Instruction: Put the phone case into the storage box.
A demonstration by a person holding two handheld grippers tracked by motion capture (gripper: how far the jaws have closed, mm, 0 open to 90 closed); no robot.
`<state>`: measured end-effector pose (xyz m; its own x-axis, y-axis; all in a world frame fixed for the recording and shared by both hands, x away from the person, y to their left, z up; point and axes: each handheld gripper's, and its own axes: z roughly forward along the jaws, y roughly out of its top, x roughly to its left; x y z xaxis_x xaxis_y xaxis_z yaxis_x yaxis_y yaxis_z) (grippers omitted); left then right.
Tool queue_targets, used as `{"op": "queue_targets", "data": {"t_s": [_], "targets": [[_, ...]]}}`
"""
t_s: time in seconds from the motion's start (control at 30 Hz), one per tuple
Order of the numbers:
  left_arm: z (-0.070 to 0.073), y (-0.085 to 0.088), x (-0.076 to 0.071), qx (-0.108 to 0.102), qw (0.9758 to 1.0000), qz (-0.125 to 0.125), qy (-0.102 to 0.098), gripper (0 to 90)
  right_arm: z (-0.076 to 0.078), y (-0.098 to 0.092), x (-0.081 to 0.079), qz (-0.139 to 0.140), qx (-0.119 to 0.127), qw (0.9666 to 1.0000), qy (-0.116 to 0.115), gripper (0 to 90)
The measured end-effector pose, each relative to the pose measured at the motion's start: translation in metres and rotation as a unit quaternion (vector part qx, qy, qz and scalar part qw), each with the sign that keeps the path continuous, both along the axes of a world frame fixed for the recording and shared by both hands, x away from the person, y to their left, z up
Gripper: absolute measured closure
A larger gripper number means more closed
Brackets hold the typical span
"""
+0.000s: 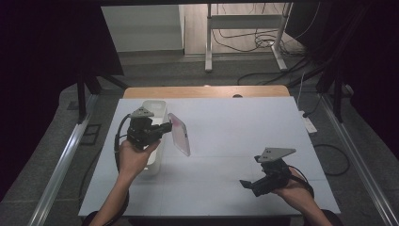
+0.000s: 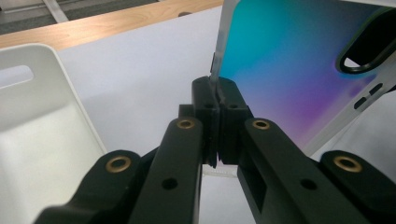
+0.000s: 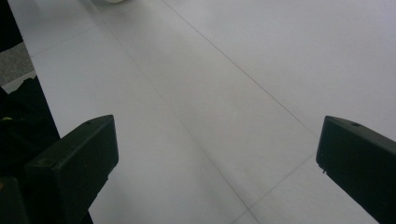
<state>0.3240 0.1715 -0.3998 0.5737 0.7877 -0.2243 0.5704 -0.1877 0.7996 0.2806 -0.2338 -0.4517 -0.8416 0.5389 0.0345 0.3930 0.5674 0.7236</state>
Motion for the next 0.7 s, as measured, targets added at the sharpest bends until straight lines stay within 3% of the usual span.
{"op": "queue_targets", "data": {"t_s": [0.7], "targets": [[0.013, 0.012, 0.014, 0.008, 0.9997, 0.021, -0.006, 87.9, -0.001, -0.032, -0.003, -0.046, 0.003, 0.9990, 0.000, 0.0]]}}
